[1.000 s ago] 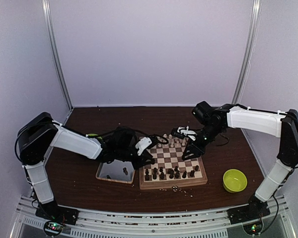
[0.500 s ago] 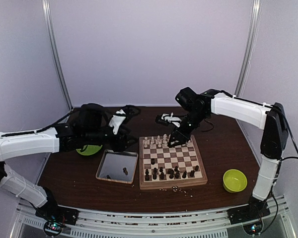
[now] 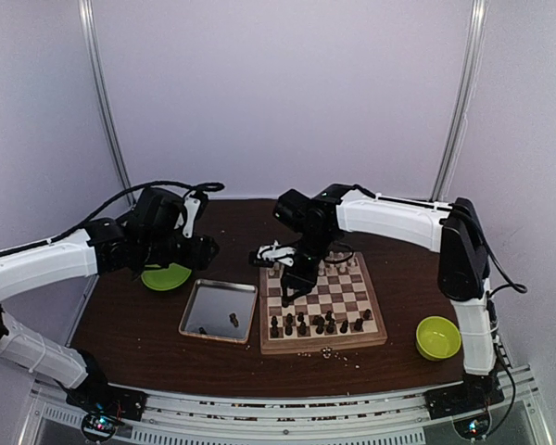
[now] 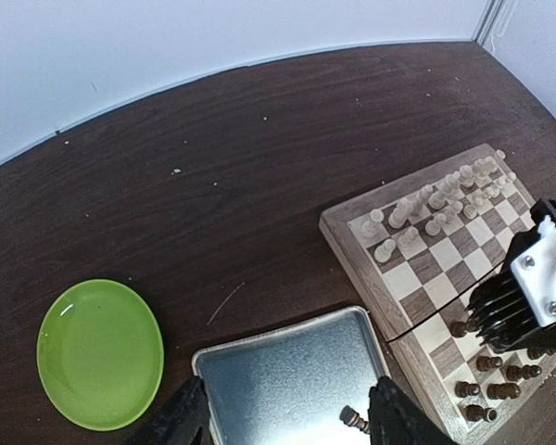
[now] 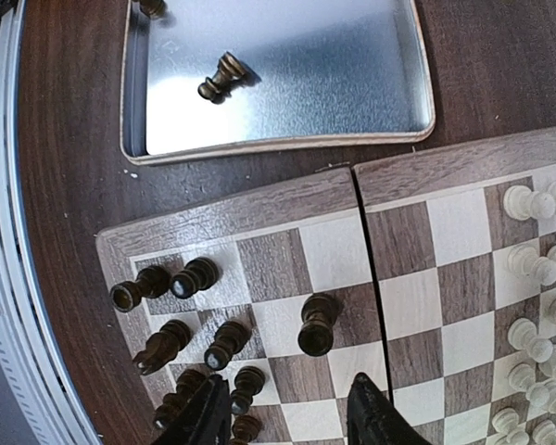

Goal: Set up the chess pieces on the board
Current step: Pick up the rook from the chessboard.

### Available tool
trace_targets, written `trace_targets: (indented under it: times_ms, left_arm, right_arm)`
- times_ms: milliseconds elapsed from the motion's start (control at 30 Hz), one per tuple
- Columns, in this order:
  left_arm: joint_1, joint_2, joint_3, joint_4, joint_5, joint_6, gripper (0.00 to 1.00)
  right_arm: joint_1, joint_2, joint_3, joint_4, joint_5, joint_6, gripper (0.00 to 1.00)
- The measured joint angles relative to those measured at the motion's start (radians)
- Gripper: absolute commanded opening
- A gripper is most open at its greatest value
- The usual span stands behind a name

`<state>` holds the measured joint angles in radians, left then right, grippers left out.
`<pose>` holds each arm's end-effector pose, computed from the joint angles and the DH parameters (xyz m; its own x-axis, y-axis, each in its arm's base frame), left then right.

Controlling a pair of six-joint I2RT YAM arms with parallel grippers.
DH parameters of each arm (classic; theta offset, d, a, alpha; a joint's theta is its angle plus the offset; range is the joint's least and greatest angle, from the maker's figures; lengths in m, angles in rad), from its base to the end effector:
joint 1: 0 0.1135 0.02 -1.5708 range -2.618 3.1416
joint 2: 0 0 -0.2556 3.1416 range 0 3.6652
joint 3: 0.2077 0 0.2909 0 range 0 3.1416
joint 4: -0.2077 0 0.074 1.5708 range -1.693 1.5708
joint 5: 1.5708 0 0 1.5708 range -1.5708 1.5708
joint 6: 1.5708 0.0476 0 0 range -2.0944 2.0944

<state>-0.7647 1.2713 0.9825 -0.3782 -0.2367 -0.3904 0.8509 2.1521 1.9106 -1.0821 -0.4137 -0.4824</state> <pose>0.2451 -0.2197 0.2598 -0.6183 0.0806 -0.7818 0.3296 0.9296 -0.1648 0.3020 0.3734 0.2033 -0.2169 -0.8916 -0.3976 -0.9639 0.1311 0.2318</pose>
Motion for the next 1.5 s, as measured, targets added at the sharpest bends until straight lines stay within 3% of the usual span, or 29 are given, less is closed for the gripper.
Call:
trace_targets:
  times_ms: [567, 900, 1067, 1267, 1500]
  left_arm:
    - [0.000, -0.019, -0.007, -0.021, -0.015, -0.021, 0.58]
    - [0.000, -0.018, -0.012, -0.021, -0.014, -0.022, 0.58]
    - [0.000, -0.014, -0.013, -0.021, -0.013, -0.025, 0.58]
    - [0.000, 0.007, -0.013, -0.020, -0.006, -0.025, 0.58]
    - [0.000, 0.037, -0.013, -0.018, 0.011, -0.025, 0.58]
  right_arm:
    - [0.014, 0.122, 0.098, -0.004, 0.068, 0.017, 0.36]
    - [0.014, 0.138, 0.114, -0.024, 0.066, 0.018, 0.12]
    - [0.013, 0.121, 0.085, -0.017, 0.067, 0.018, 0.08]
    - [-0.018, -0.027, -0.082, -0.001, 0.072, 0.015, 0.08]
    - [-0.142, -0.376, -0.330, 0.062, 0.087, 0.008, 0.08]
